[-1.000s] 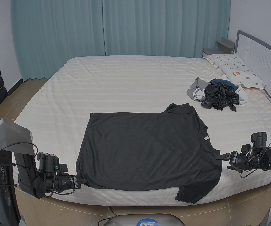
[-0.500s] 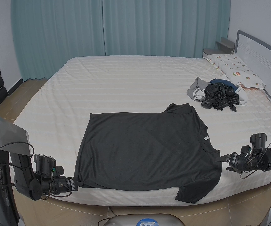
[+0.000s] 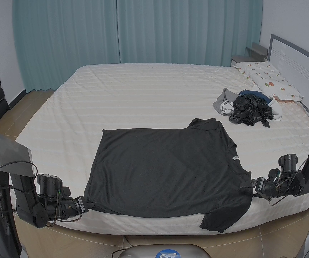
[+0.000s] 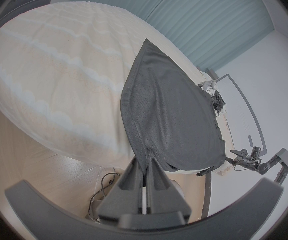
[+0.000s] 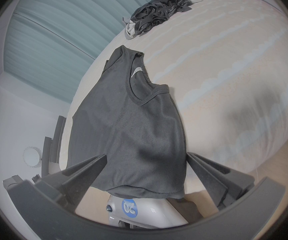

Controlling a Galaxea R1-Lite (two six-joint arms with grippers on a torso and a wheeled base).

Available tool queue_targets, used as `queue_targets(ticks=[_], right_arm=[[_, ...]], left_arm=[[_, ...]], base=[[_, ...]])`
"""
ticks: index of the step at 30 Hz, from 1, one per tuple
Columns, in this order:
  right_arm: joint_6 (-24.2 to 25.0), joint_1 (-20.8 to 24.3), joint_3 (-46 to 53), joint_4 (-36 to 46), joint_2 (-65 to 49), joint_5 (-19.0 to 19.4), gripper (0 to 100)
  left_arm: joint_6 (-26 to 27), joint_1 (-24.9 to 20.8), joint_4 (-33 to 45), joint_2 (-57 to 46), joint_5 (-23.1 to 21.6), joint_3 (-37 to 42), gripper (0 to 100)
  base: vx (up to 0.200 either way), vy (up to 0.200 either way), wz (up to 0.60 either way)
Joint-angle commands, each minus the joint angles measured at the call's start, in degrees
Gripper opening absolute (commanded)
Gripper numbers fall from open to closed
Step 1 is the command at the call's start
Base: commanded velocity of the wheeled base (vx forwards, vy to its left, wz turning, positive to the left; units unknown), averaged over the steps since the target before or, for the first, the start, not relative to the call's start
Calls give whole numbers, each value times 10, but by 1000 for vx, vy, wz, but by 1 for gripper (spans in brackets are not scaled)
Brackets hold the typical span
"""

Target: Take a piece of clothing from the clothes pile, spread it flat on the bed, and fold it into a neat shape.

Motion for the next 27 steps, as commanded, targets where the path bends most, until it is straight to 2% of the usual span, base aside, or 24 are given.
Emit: queue_targets(ticks=[1,3,4,12,17,27], right_arm=[[1,3,-12,-7,23,-1,100],[0,3,-13,-15,34,-3,100],[1,4,-12,-20,34,-4,0],[4,5,-25,-40,17,-46,0],[41,5,-66,-38,-8,-49,0],[42,25,-156,-28,30,-49,0]], left_arm=[[-2,1,-1,1,0,-1,0],[-2,1,-1,2,0,-3,0],[-2,1,-1,2,0,-3,0],[-17,6,-2,-3,0,-4,0],[-19,6,-5,-6,3,-3,0],[-19,10,-5,-1,5,-6,0]], base=[[0,0,0],[0,0,0],[0,0,0],[0,0,0],[0,0,0],[0,0,0]])
